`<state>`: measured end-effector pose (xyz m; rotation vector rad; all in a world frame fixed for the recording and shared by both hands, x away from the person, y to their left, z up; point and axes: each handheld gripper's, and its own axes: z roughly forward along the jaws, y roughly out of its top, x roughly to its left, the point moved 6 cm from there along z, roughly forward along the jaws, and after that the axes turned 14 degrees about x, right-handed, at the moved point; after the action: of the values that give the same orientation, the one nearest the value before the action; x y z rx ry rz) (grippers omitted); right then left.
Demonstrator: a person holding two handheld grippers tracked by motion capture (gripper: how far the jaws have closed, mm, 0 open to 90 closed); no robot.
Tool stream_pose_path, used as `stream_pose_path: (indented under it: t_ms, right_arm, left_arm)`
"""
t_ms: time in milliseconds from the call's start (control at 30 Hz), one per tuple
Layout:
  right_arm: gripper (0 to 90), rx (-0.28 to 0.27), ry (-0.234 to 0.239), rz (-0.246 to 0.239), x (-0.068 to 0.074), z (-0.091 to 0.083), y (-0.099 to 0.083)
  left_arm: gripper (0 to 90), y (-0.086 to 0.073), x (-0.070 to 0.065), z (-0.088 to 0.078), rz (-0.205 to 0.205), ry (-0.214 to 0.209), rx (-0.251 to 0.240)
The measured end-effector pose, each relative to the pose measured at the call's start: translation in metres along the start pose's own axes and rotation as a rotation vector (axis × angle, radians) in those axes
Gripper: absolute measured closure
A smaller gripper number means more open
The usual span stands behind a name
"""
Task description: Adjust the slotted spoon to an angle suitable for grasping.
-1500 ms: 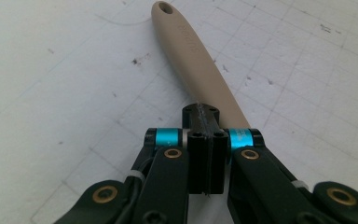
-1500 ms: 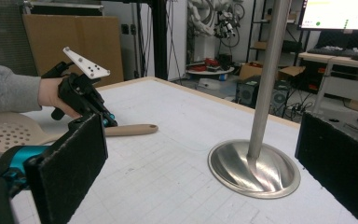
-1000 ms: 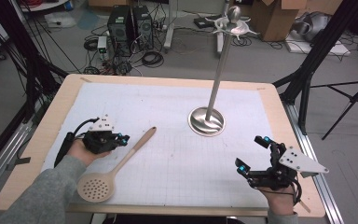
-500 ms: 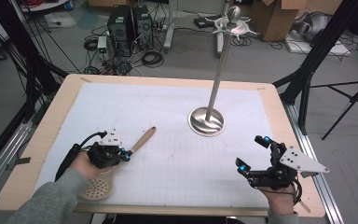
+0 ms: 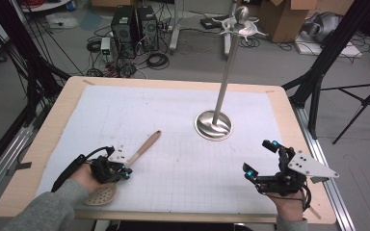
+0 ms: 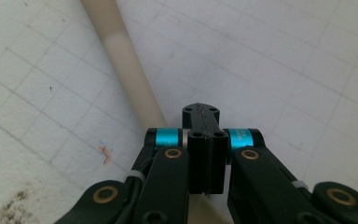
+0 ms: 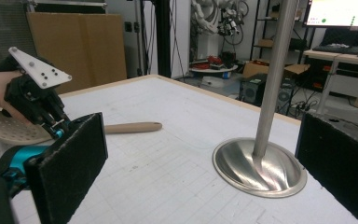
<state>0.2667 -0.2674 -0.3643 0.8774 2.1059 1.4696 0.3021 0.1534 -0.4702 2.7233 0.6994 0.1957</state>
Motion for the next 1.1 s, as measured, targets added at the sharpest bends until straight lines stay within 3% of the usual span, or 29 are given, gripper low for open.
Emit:
stream_pose_path:
  t_ms: [433, 500, 567, 633, 833, 1100]
  right_arm:
    - [1.1, 0.004, 0.003, 0.001, 0.002, -0.001, 0.0]
    - [1.1, 0.001, -0.001, -0.006, 0.002, 0.001, 0.0]
    - [1.1, 0.006, 0.003, -0.004, 0.002, 0.001, 0.0]
    - [1.1, 0.006, 0.003, -0.003, 0.002, 0.002, 0.0]
    - [1.1, 0.0, 0.012, -0.009, 0.002, 0.003, 0.002]
    - [1.1, -0.005, 0.015, -0.005, 0.001, 0.002, 0.003]
  left_arm:
    - [89.7, -0.04, 0.007, -0.014, -0.027, -0.016, -0.017]
    - [89.7, -0.04, 0.006, -0.015, -0.032, -0.024, -0.033]
    - [89.7, -0.034, 0.005, -0.019, -0.041, -0.035, -0.092]
    - [89.7, -0.026, 0.006, -0.023, -0.049, -0.018, -0.127]
    - [89.7, -0.006, 0.024, -0.028, -0.132, 0.016, -0.161]
    - [89.6, 0.006, 0.061, -0.014, -0.296, 0.04, -0.164]
